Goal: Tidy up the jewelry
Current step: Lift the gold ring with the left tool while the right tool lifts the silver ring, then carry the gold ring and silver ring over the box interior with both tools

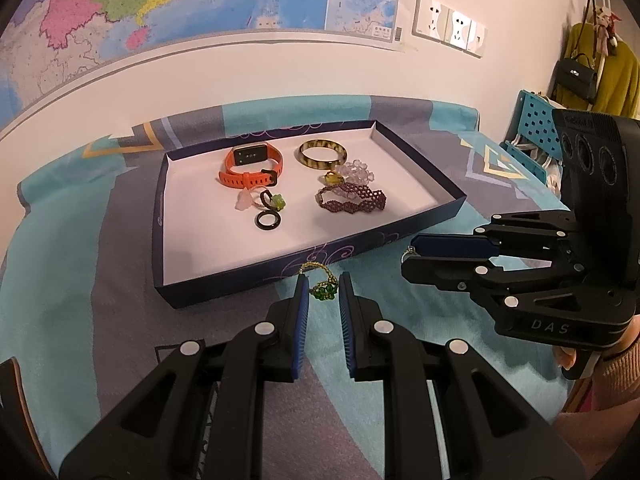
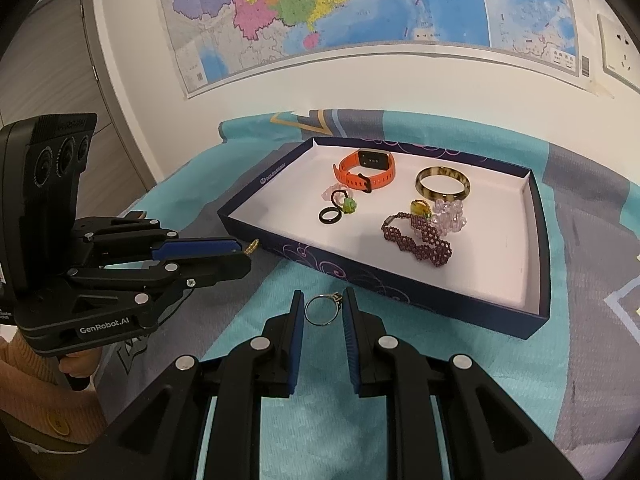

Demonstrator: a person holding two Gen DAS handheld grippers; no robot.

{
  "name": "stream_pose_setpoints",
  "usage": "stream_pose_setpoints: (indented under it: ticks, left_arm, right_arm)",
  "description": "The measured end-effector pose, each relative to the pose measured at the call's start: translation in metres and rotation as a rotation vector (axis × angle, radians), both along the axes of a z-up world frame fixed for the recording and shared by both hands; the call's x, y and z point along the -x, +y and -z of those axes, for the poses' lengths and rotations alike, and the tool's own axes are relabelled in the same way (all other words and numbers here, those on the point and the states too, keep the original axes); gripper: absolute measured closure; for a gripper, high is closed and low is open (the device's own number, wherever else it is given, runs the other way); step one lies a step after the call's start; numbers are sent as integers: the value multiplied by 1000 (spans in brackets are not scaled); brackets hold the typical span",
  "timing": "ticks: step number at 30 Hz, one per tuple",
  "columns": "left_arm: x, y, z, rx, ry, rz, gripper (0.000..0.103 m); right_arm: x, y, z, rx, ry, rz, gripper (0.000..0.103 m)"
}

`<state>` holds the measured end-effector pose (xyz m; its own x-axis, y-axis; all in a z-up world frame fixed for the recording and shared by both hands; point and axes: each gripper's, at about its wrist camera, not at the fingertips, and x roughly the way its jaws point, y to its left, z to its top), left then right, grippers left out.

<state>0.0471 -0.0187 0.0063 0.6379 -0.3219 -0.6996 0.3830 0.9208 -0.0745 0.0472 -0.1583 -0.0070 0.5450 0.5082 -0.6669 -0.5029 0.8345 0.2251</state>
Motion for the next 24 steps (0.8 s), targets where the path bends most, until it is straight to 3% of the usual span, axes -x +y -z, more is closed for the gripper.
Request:
stream_pose_setpoints:
  ticks: [24]
  left_arm:
    - [-9,-2,-9,5,-24,0,87]
  right_arm:
    - [-16,1,-10,3,-38,8,86]
